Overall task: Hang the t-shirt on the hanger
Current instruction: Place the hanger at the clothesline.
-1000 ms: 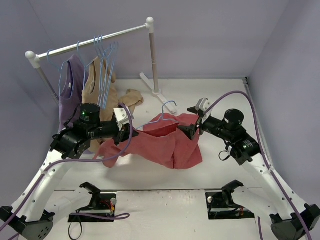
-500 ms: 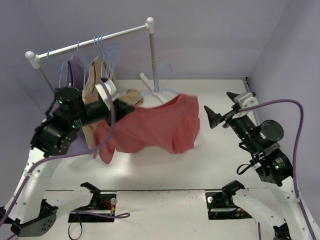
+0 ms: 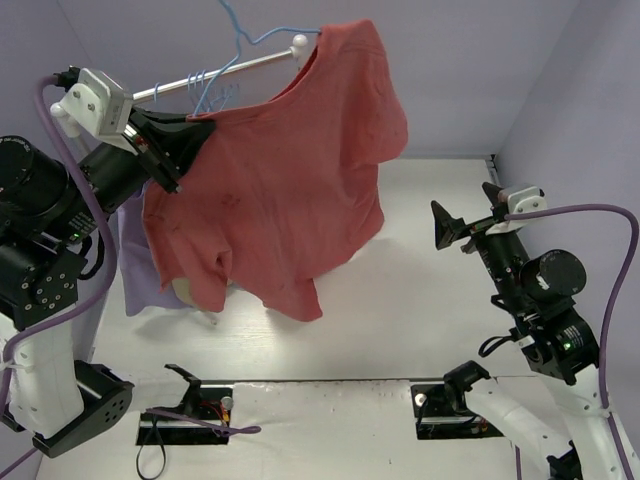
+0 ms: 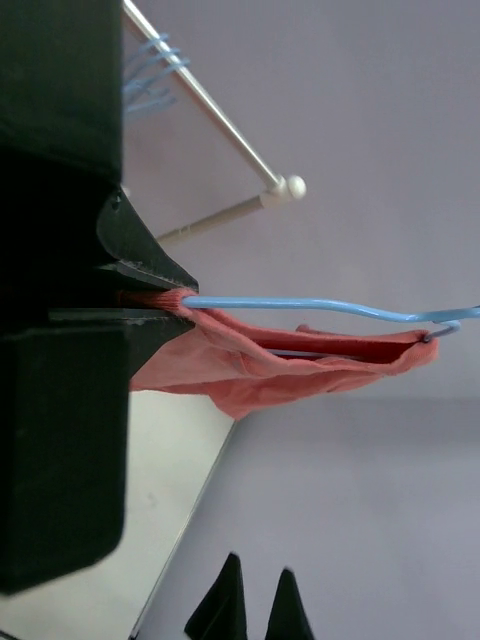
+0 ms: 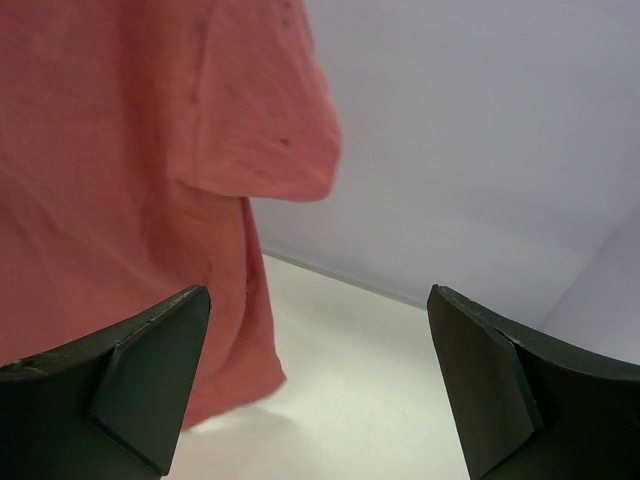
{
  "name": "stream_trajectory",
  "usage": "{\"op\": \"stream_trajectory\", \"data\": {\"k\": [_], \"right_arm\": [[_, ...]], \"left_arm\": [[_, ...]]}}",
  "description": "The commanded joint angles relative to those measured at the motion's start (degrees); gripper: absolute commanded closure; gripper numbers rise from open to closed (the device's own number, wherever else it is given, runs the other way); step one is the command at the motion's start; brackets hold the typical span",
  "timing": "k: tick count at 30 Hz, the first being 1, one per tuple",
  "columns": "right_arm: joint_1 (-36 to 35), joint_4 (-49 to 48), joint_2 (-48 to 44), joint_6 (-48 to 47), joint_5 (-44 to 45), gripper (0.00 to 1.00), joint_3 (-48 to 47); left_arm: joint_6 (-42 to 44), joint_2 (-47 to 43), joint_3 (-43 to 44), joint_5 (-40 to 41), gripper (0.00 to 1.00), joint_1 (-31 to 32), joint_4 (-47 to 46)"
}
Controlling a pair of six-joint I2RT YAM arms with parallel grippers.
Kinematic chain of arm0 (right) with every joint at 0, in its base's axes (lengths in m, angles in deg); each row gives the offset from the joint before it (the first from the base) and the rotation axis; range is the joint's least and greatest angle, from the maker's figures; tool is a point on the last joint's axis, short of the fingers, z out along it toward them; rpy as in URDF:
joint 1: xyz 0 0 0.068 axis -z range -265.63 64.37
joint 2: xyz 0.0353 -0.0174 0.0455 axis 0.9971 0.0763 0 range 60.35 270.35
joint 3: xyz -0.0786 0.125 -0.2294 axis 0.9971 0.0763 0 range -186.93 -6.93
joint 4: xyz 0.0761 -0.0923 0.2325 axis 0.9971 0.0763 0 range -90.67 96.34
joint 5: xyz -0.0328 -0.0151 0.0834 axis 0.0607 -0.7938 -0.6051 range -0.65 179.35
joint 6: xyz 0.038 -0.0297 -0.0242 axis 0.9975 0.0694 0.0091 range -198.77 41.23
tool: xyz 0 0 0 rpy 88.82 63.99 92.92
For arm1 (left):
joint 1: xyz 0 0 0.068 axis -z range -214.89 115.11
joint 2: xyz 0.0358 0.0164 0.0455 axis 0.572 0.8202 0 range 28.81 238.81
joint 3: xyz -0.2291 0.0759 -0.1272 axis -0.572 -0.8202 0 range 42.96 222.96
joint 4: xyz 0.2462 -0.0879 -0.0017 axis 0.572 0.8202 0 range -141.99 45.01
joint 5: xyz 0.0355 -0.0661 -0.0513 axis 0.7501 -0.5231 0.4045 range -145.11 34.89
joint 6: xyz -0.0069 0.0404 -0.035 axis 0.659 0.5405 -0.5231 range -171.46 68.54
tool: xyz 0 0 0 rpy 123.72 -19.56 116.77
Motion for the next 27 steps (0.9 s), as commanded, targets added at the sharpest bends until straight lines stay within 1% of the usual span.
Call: {"op": "stream_trajectory", "data": {"k": [1, 2, 4, 8, 10, 14, 18, 20, 24, 27], "right_arm": [[0.2, -4.1, -0.3, 1.1, 3.2, 0.13, 0.9], [0.2, -4.1, -0.2, 1.3, 3.3, 0.13, 1.2], [0.2, -4.0, -0.1, 1.6, 3.3, 0.13, 1.5], [0.2, -4.1, -0.3, 2.1, 3.4, 0.13, 2.9], [0.2, -4.0, -0.4, 2.2, 3.3, 0.13, 3.6], [0.2, -4.0, -0.6, 2.7, 2.7, 0.13, 5.0], [0.2, -4.0, -0.9, 3.8, 1.7, 0.13, 5.9], [0.2, -4.0, -1.1, 4.2, 1.0, 0.13, 6.3], [0.2, -3.9, -1.8, 5.4, 0.2, 0.13, 7.3], [0.2, -3.9, -2.1, 5.8, -0.4, 0.12, 7.4]], "left_arm": [[-1.0, 0.4, 2.7, 11.5, 1.0, -0.1, 0.7], [-0.5, 0.1, 2.5, 13.2, 1.0, -0.1, 1.1], [0.0, -1.2, -0.7, 16.9, 1.0, -0.1, 1.6], [0.7, -1.2, -4.4, 17.8, 1.0, -0.1, 7.0], [0.3, -2.7, -9.7, 18.2, 1.0, -0.1, 7.0], [-1.5, -4.5, -17.3, 20.1, 1.0, -0.1, 6.4], [-1.1, -4.0, -20.8, 27.8, 1.0, -0.1, 5.7], [-0.8, -2.9, -20.7, 29.2, 1.0, -0.1, 5.3], [-1.4, 0.8, -21.0, 31.4, 1.0, -0.4, 0.2], [-1.7, 3.7, -21.8, 34.1, 1.0, -0.8, -6.8]]}}
